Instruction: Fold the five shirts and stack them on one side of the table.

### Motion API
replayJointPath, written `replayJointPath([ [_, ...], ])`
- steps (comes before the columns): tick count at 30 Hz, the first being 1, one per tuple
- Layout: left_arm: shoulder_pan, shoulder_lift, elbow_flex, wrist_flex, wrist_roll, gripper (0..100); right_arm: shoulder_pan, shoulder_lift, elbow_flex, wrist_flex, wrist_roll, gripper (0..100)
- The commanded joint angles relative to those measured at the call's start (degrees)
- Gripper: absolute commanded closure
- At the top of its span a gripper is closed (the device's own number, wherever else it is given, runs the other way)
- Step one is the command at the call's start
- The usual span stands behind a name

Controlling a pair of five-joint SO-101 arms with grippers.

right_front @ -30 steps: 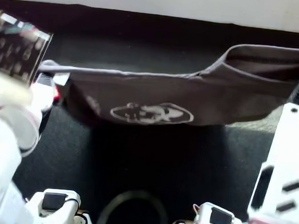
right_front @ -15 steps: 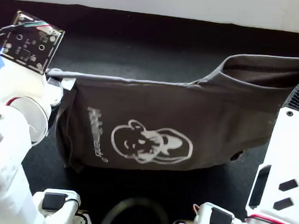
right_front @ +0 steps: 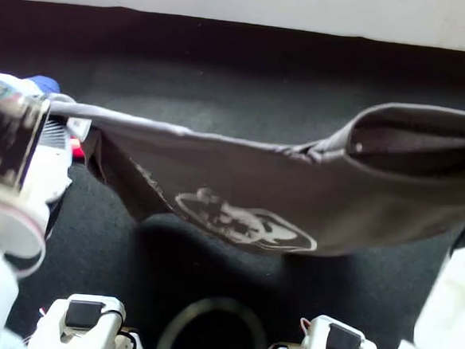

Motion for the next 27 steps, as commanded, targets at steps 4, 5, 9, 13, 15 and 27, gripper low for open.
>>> replayJointPath([
  [4, 0.4, -0.8, -1.5, -1.1, 0.2, 99, 0.8, 0.5, -1.3, -1.3, 4.0, 99.3],
  [5, 0.4, -1.7, -1.5, -1.1, 0.1, 99, 0.8, 0.5, -1.3, -1.2, 4.0, 99.3],
  [9, 0.4, -5.4, -1.3, -2.5, 0.0, 99, 0.8, 0.4, -1.3, -1.2, 4.0, 99.3],
  [13, 0.4, -6.1, -1.1, -3.0, 0.0, 99, 0.8, 0.6, -1.3, -1.5, 4.0, 99.3],
  [15, 0.4, -6.0, -0.5, -3.1, 0.0, 99, 0.8, 0.7, -1.2, -2.1, 4.0, 99.3],
  [27, -2.8, -6.5, 19.7, -11.2, 0.0, 99, 0.8, 8.0, 2.6, -5.7, 4.0, 99.3],
])
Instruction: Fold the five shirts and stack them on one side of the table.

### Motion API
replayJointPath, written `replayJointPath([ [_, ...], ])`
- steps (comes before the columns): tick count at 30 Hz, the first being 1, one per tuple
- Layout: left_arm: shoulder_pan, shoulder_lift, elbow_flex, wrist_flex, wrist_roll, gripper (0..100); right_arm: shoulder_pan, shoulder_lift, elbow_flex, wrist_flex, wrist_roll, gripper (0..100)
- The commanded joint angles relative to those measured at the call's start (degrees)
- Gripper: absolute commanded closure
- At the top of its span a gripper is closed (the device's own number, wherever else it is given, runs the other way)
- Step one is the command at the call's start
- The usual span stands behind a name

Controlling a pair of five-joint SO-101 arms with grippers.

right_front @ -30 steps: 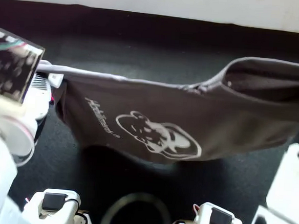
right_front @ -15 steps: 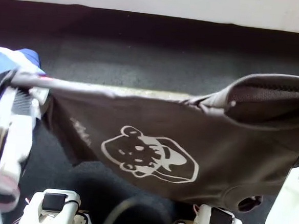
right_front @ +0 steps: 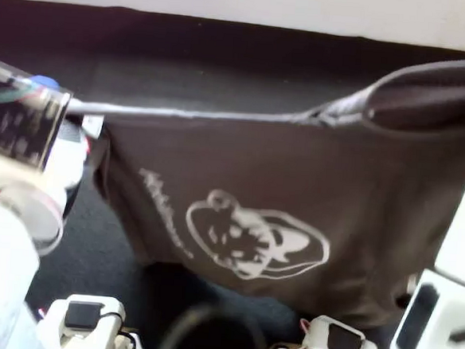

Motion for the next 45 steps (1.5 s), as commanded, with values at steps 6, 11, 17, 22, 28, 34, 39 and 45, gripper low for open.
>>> replayJointPath([
  [6, -2.6, -4.3, -1.3, -2.8, 0.0, 99, 0.7, -1.4, 0.0, -0.7, 0.6, 99.3],
  [11, -2.7, -8.7, -1.7, -2.5, 0.0, 99, 0.6, -6.7, 0.0, -0.7, 0.6, 99.3],
  [17, -2.7, -12.2, -1.7, -2.8, 0.0, 99, 0.6, -9.0, 0.0, -0.7, 0.6, 99.3],
  [22, -2.9, -10.6, 0.0, -3.3, 0.0, 99, 0.6, -6.9, 2.2, -1.2, 0.6, 99.3],
  [28, -2.8, -4.9, 7.8, -10.1, 0.2, 99, 0.3, 1.5, 9.2, -1.3, 0.4, 99.2],
  [34, -2.5, 3.6, 16.1, -22.2, 0.3, 99, 0.3, 13.0, 15.1, -8.0, 0.5, 99.2],
  [39, -2.5, 13.0, 17.0, -29.3, 0.3, 99, -0.7, 22.8, 15.9, -13.9, 0.5, 99.2],
  [45, -1.5, 22.0, 15.1, -34.6, 0.3, 99, -4.2, 32.7, 15.8, -22.0, 0.6, 99.2],
])
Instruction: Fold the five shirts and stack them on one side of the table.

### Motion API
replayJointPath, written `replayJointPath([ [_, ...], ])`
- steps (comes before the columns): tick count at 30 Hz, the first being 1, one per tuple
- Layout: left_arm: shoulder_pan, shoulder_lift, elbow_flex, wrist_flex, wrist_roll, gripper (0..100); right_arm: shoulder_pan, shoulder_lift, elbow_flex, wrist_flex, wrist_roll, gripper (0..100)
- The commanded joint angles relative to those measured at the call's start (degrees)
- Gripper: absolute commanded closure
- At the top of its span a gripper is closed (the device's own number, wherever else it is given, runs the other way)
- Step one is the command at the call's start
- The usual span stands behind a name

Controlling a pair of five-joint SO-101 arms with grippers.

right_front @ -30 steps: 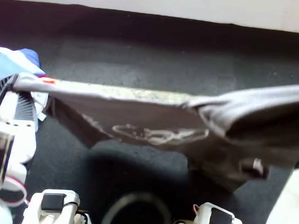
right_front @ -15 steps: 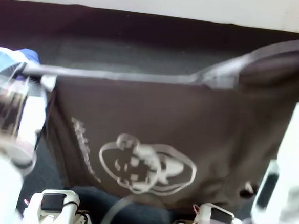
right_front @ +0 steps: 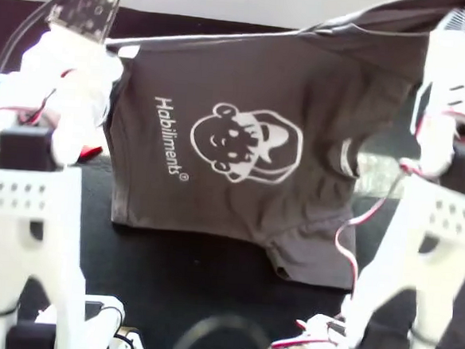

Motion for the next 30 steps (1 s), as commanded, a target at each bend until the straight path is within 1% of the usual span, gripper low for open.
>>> replayJointPath([
  [1, 0.3, 4.2, -3.2, -2.5, 0.1, 99, -1.3, 4.0, -0.1, -5.5, 0.6, 99.2],
  [7, 1.1, 14.8, -6.8, -2.5, 0.1, 99, -4.6, 11.4, 0.5, -5.5, 0.5, 99.2],
  [13, 1.1, 25.8, -7.0, -2.6, -0.2, 99, -6.5, 21.1, 0.5, 3.0, 0.4, 99.2],
  [16, 1.0, 30.8, -7.0, -5.1, -0.2, 99, -7.6, 26.9, 0.1, 5.2, 0.3, 99.2],
  [20, 0.9, 35.2, -7.0, -8.8, -0.2, 99, -8.0, 32.8, -0.1, 5.1, 0.3, 99.2],
  [22, 1.0, 36.9, -7.0, -9.4, -0.2, 99, -8.7, 35.1, -0.1, 5.4, 0.4, 99.2],
  [24, 1.1, 38.1, -7.0, -9.1, -0.2, 99, -8.8, 36.0, 0.4, 6.4, 0.4, 99.2],
  [26, 1.1, 38.6, -6.5, -7.9, -0.2, 99, -8.8, 36.0, 0.4, 10.2, 0.3, 99.2],
  [30, 1.0, 39.8, -6.9, -0.8, -0.2, 99, -8.8, 36.0, 0.0, 19.7, 0.4, 99.2],
])
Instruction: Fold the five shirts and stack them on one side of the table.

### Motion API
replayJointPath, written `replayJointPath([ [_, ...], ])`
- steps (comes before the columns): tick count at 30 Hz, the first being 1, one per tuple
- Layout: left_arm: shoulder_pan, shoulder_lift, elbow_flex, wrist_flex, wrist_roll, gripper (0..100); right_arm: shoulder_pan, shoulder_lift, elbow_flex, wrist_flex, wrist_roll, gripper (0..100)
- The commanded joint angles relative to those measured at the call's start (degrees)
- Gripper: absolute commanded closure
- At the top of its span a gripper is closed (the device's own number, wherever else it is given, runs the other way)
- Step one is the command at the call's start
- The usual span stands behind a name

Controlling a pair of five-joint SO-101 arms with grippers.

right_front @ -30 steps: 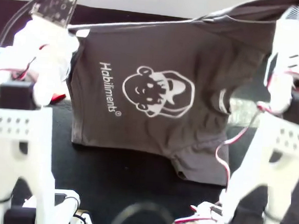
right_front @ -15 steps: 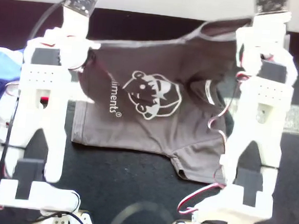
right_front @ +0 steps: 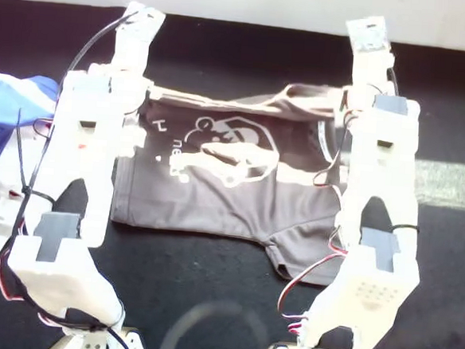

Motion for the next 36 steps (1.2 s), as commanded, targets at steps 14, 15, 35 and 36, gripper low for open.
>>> replayJointPath([
  [14, 1.8, -0.1, -1.8, 30.3, -11.2, 99, 0.5, -10.7, 0.6, 30.3, 0.5, 99.2],
  [15, 1.8, -0.1, -1.8, 31.6, -11.3, 99, 0.8, -12.7, 1.7, 30.9, 0.5, 99.2],
  [35, 3.0, 0.0, 9.2, 35.3, -12.2, 99, 8.1, -46.1, 48.2, 19.7, 6.2, 99.2],
  [36, 3.0, 0.0, 10.2, 35.2, -13.3, 99, 8.9, -46.4, 49.3, 20.2, 7.1, 99.2],
])
